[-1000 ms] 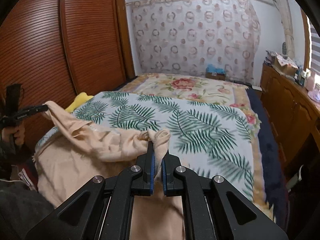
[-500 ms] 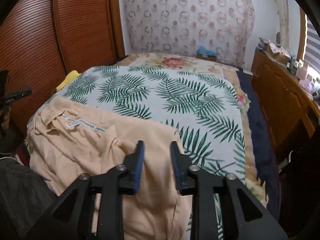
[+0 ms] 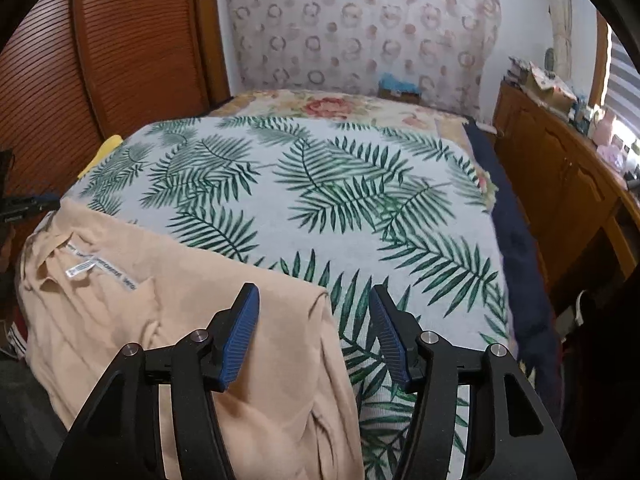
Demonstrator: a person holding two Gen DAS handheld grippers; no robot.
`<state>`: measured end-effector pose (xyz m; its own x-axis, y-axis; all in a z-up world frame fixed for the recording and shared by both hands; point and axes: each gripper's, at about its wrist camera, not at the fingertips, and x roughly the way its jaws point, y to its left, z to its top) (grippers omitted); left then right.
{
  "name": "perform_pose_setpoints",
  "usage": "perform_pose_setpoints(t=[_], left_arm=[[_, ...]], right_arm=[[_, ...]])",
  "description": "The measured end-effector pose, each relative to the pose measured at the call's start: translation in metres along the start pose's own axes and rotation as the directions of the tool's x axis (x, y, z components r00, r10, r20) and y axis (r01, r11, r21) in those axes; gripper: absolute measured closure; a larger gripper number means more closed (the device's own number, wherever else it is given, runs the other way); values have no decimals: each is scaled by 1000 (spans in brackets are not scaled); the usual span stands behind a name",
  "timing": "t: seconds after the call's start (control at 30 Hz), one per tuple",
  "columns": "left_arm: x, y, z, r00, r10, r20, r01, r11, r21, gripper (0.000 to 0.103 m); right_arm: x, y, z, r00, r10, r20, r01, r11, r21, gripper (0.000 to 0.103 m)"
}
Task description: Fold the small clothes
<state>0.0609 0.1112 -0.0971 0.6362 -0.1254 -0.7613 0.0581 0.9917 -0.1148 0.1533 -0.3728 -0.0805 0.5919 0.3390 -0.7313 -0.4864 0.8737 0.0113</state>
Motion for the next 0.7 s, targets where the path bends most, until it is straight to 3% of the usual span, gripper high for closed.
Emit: perform_pose_setpoints(t=[0.37, 0.53, 0.6, 0.7], left_arm=[[9, 5, -3, 1000, -12, -15, 12, 1000, -19, 71], [12, 3, 2, 996, -86, -23, 85, 996, -31, 71], [13, -1, 3, 994, -111, -23, 111, 994, -17, 72], [12, -6, 3, 990, -141, -17, 141, 990, 8, 92]], right_arm=[[28, -1, -6, 994, 54, -92, -54, 999, 5, 43], [29, -1, -4, 993, 67, -93, -67, 998, 1, 43], [30, 0, -4, 993, 74, -94, -74, 997, 0, 48], [29, 2, -4, 989, 108, -97, -108, 994, -1, 66]])
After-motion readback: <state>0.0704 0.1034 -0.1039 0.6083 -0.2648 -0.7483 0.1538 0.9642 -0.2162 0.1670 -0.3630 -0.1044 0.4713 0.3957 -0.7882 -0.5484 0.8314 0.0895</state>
